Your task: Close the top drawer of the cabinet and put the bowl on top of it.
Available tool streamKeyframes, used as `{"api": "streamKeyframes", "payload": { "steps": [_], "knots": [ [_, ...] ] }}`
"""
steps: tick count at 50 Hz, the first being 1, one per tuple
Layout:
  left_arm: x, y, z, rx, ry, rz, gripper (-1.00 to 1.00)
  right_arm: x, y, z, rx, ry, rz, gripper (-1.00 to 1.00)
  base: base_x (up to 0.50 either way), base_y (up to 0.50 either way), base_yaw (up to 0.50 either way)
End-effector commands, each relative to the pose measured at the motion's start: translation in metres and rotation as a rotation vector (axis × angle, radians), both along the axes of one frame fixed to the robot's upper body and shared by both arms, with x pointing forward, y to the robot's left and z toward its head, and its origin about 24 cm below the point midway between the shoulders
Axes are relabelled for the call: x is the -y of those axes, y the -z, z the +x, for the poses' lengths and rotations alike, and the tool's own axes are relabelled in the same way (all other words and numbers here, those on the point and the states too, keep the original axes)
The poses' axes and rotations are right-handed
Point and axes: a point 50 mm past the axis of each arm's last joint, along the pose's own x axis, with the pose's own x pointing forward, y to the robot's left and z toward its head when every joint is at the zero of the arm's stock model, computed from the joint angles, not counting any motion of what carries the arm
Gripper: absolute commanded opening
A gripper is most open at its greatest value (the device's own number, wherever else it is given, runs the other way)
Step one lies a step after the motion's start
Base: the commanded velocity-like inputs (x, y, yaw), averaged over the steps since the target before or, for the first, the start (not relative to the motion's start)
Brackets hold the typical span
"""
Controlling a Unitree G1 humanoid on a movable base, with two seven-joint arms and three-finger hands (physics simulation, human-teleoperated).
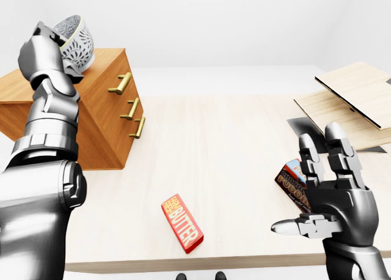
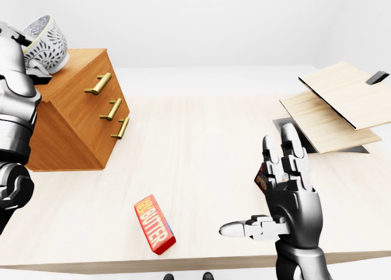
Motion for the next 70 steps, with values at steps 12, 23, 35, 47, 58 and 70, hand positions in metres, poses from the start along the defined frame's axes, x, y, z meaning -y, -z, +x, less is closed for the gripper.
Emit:
{"api": "streamKeyframes", "payload": {
  "steps": [12,23,35,47,58,70],
  "knots": [
    [0.0,0.026,0.002,-0.084,-0.007,-0.014,0.2,0.0,0.001,0.0,-0.006,-0.003,0.002,1.0,0.0,0.0,0.0],
    [-0.001,0.022,0.002,-0.077,-0.01,-0.006,1.0,-0.001,0.002,0.001,-0.009,-0.004,0.0,1.0,0.0,0.0,0.0],
    [-0.001,0.018,0.002,-0.071,-0.006,-0.002,1.0,-0.002,0.002,0.001,-0.011,-0.007,0.0,1.0,0.0,0.0,0.0],
    [-0.001,0.013,0.002,-0.063,-0.004,0.001,1.0,-0.001,0.002,0.001,-0.011,-0.007,0.001,1.0,0.0,0.0,0.0],
    [-0.01,-0.027,-0.009,0.069,-0.005,0.005,1.0,-0.002,0.003,0.002,-0.016,-0.009,0.0,1.0,0.0,0.0,0.0],
    [0.017,-0.079,-0.044,0.225,0.177,0.231,1.0,-0.003,0.006,0.003,-0.031,-0.014,0.001,1.0,0.0,0.0,0.0]
  ]
}}
